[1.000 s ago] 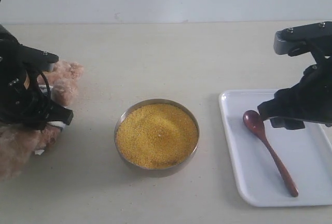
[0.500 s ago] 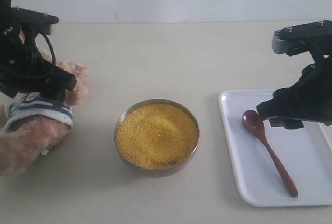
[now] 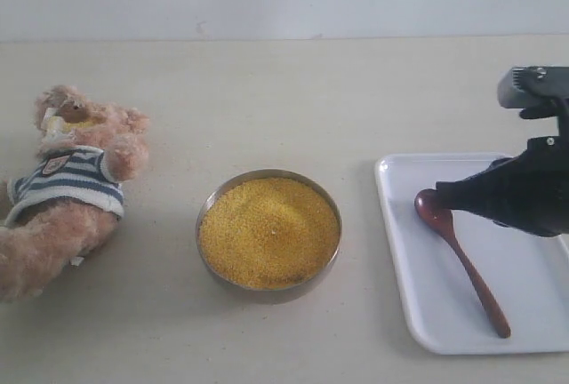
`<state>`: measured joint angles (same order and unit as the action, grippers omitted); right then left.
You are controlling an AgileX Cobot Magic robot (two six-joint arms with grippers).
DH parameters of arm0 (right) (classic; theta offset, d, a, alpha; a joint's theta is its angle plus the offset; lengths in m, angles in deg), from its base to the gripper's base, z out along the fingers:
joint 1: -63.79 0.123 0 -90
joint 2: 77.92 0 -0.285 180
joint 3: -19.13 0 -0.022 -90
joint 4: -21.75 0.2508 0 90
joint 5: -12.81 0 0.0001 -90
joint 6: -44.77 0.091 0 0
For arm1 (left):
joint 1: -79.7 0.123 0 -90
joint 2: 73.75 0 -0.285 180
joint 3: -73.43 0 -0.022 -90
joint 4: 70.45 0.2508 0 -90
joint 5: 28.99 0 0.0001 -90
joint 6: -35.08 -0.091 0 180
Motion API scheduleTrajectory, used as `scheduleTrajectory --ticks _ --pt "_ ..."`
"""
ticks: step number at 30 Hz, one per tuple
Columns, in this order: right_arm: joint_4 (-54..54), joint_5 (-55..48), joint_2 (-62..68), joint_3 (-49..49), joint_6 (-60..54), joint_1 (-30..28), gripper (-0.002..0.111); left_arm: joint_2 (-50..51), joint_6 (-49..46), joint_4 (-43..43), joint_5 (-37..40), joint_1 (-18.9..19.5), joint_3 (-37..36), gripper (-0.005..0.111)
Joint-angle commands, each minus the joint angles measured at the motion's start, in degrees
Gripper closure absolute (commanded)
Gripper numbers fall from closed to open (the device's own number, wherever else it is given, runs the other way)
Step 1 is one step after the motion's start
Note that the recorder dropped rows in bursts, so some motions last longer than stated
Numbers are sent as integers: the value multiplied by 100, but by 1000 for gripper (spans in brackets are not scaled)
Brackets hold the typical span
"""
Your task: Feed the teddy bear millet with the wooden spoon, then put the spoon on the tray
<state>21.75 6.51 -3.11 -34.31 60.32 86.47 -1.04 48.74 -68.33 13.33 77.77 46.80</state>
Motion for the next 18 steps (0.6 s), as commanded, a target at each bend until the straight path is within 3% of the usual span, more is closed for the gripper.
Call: scheduleTrajectory --ticks 1,5,9,18 --pt "0 1660 -1055 -871 152 -41 109 -1212 -65 -373 -1120 344 -739 103" --pt "0 2211 -2262 -1460 56 -41 109 -2483 -21 -514 -2297 352 -1559 103" --pt "0 2133 -3351 -1817 33 -41 109 -3814 -21 -524 -2887 352 -2245 103" --pt "0 2099 -4825 -2245 33 -41 109 -6116 -48 -450 -2854 352 -3051 103"
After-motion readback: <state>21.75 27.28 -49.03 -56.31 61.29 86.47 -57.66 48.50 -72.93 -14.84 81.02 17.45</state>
